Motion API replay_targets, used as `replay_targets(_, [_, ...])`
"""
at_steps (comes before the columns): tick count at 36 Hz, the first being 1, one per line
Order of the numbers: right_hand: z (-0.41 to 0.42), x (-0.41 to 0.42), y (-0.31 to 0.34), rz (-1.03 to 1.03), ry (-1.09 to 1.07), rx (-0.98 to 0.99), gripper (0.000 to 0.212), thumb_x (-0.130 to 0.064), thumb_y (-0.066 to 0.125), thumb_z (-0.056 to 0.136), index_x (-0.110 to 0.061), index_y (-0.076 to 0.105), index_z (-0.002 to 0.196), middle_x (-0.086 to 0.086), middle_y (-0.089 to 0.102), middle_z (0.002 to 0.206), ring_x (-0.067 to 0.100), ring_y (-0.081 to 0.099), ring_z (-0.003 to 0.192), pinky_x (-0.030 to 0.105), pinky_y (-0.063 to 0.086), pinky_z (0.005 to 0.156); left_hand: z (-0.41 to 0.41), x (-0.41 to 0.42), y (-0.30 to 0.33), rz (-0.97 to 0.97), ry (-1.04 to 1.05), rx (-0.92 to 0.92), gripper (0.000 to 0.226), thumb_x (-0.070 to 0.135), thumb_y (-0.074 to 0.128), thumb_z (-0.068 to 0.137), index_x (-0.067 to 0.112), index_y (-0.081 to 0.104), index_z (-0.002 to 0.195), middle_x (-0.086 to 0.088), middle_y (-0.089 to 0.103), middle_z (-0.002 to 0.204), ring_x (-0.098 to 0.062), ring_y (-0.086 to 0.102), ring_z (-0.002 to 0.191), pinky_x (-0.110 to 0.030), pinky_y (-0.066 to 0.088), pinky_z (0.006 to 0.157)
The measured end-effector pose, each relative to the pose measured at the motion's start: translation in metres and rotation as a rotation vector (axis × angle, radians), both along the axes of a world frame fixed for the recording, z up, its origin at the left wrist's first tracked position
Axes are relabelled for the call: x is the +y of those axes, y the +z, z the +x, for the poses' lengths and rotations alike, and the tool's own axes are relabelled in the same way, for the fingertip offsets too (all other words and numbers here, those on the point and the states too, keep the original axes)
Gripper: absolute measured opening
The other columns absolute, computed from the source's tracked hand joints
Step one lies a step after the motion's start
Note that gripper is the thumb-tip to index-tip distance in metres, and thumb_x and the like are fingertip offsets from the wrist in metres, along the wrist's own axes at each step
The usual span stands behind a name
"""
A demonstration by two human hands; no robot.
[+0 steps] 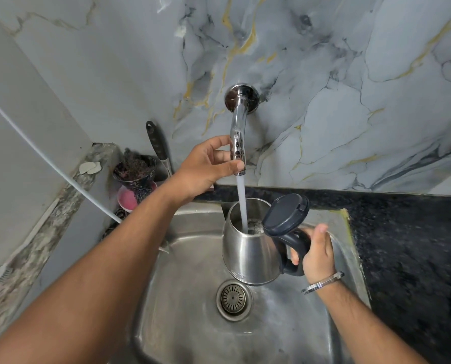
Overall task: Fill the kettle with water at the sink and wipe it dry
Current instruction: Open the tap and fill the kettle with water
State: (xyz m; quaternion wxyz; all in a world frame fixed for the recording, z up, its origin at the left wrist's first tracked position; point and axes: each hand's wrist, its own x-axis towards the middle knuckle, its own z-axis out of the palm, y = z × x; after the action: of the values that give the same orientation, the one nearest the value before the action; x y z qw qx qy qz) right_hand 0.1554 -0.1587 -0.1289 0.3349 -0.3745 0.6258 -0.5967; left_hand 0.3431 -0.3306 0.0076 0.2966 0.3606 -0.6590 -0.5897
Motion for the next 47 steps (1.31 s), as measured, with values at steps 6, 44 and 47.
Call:
replay_targets(6, [-0.002, 0.003, -0.006, 0.029, -0.03, 0.002, 0.095, -0.086, 0.013, 0.085, -0.011, 0.058, 0.048, 0.006, 0.047, 0.033, 0.016, 0.042, 0.03, 0.025, 0.037, 0.039, 0.0, 0.015, -0.009, -0.098, 0.05, -0.054, 0.034, 0.007, 0.065, 0.095, 0.006, 0.059, 0.128, -0.012, 0.073, 0.113, -0.02, 0.069, 0.107, -0.037, 0.051, 0.102])
replay_targets(44, [-0.006, 0.004, -0.006, 0.023, 0.003, 0.001, 0.089, -0.087, 0.015, 0.084, -0.02, 0.056, 0.042, 0.003, 0.046, 0.034, 0.018, 0.042, 0.032, 0.027, 0.038, 0.042, -0.063, -0.033, 0.037, -1.212, 0.042, -0.754, 0.071, 0.053, 0.031, 0.102, 0.02, 0.008, 0.161, -0.017, -0.002, 0.168, -0.038, -0.008, 0.154, -0.051, -0.003, 0.125])
replay_targets(47, [-0.005, 0.003, -0.006, 0.021, 0.002, 0.007, 0.089, -0.086, 0.013, 0.085, -0.022, 0.056, 0.042, 0.005, 0.047, 0.034, 0.018, 0.043, 0.033, 0.027, 0.038, 0.042, -0.063, -0.034, 0.036, -1.206, 0.04, -0.757, 0.07, 0.053, 0.031, 0.103, 0.021, 0.007, 0.161, -0.017, -0.003, 0.168, -0.038, -0.008, 0.154, -0.051, -0.003, 0.125])
